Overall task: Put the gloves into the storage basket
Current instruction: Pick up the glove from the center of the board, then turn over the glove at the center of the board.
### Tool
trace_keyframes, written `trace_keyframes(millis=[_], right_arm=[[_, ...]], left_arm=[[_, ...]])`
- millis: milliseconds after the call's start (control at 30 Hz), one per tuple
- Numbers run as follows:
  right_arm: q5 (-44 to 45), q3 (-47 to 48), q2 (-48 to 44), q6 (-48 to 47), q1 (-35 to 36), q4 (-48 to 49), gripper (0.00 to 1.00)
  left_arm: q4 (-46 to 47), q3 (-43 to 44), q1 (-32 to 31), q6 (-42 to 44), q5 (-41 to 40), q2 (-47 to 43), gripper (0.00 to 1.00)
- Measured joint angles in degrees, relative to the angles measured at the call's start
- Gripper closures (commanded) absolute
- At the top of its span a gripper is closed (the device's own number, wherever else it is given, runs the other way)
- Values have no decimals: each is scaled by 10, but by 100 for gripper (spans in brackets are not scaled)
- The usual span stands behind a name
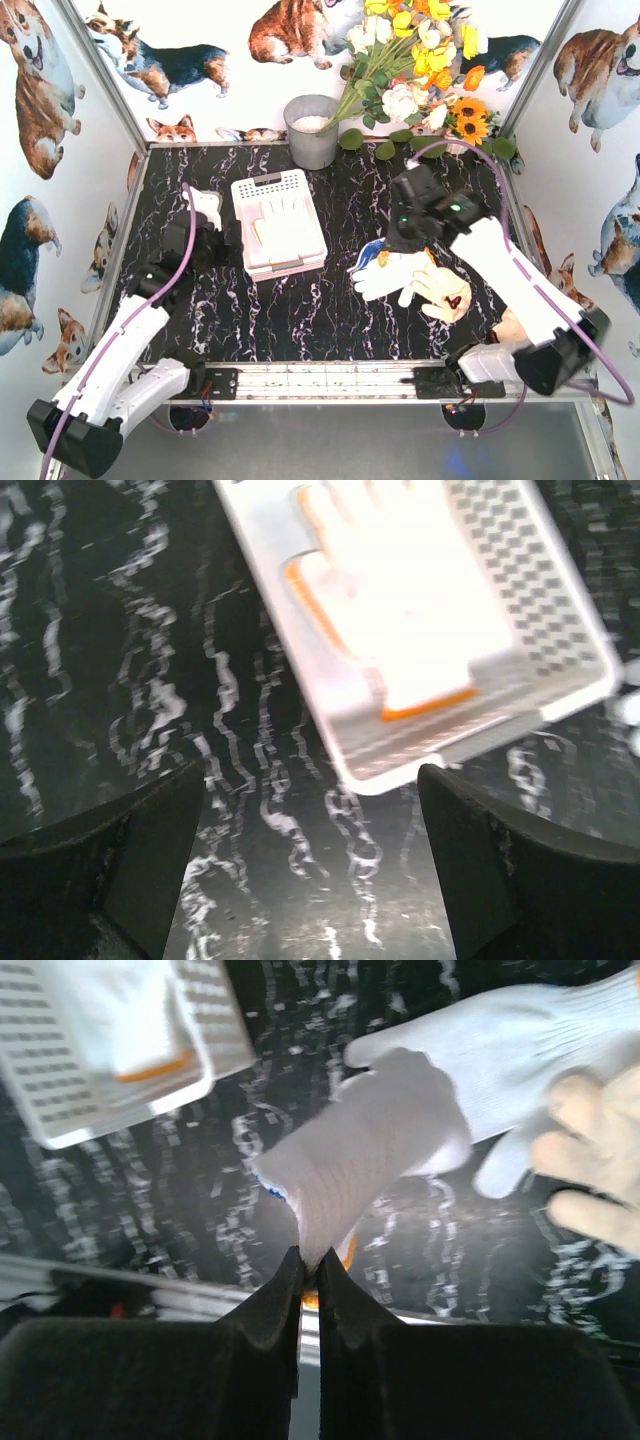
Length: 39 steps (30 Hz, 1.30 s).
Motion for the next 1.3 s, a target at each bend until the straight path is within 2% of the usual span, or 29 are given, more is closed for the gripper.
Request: trace_keyframes(millis=[200,367,633,833,967,1033,1233,1300], right_arm=[[-112,-55,-85,86,-17,57,100],[-175,-110,-115,177,-17,118,100],[-211,-171,-152,297,-16,203,100],[-226,-202,-163,360,-7,256,100],[-234,-214,-165,388,1,274,100],[-239,-214,-166,397,5,285,100],[-245,-215,-168,413,16,308,100],[-246,-219,-169,416,18,314,100]], left_arm=[[15,35,-7,-31,137,-9,21],[53,39,-66,-92,193,-19,22],[156,24,-233,-178,154,-15,22],[201,36,-340,-180,90,73,20],[212,46,-374,-170,64,121,20],[218,50,-381,-163,53,134,26],[234,62,-385,-138,33,152,52],[236,65,-388,-129,34,155,65]])
